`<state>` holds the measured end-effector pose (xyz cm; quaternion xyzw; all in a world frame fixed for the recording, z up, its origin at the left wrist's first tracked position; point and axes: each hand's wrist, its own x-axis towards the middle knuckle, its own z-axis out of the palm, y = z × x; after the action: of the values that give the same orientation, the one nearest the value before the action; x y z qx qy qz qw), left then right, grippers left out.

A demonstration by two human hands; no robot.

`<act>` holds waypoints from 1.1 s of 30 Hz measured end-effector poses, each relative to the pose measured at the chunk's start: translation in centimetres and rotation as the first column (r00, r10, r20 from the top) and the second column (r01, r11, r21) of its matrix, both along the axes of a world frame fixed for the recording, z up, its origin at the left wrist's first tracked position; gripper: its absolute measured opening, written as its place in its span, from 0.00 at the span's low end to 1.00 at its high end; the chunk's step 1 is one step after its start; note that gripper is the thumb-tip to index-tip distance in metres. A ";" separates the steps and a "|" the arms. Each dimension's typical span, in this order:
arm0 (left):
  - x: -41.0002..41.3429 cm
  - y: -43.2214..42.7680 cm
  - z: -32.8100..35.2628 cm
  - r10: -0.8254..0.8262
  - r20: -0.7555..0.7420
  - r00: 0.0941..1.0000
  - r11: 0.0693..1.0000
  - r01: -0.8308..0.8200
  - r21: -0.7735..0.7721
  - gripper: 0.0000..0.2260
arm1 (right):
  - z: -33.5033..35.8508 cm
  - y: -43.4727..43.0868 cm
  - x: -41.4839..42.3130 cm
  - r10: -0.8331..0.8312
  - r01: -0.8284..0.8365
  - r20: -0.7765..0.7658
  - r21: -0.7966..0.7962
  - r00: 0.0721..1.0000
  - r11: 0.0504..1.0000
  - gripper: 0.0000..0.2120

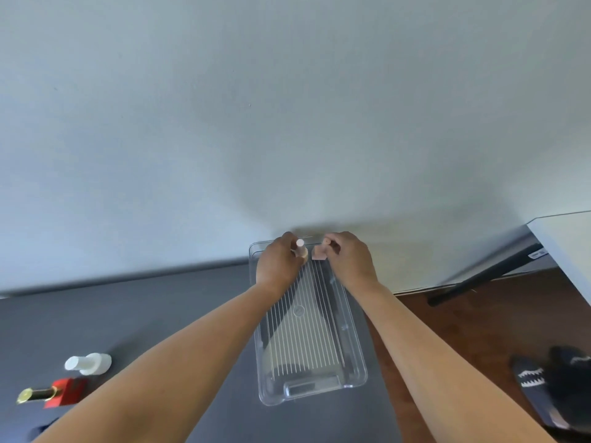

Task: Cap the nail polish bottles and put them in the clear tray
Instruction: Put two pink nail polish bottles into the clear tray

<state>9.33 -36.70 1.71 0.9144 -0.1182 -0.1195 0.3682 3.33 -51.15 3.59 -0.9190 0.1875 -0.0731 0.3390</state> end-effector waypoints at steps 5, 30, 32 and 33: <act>0.0 -0.6 -1.0 -0.010 0.074 0.997 0.999 0.007 0.043 0.04 | -0.8 -0.4 0.5 0.031 -0.031 0.004 -0.030 1.000 0.999 0.04; -1.2 0.7 0.0 0.095 -0.054 0.994 0.992 -0.099 -0.083 0.11 | 0.2 0.5 0.5 -0.029 0.028 -0.033 -0.032 0.999 0.999 0.16; -1.4 1.6 0.7 0.100 -0.057 0.993 0.989 -0.105 -0.099 0.10 | 0.7 1.1 0.1 -0.060 0.061 0.011 -0.049 0.998 0.997 0.16; -1.5 2.1 1.0 0.102 -0.053 0.993 0.989 -0.107 -0.106 0.10 | 1.1 1.5 -0.1 -0.070 0.073 0.047 -0.057 0.996 0.996 0.16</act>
<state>7.80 -34.57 2.72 0.8948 -0.0675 -0.1151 0.4261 3.22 -49.61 4.68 -0.9193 0.2105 -0.1113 0.3132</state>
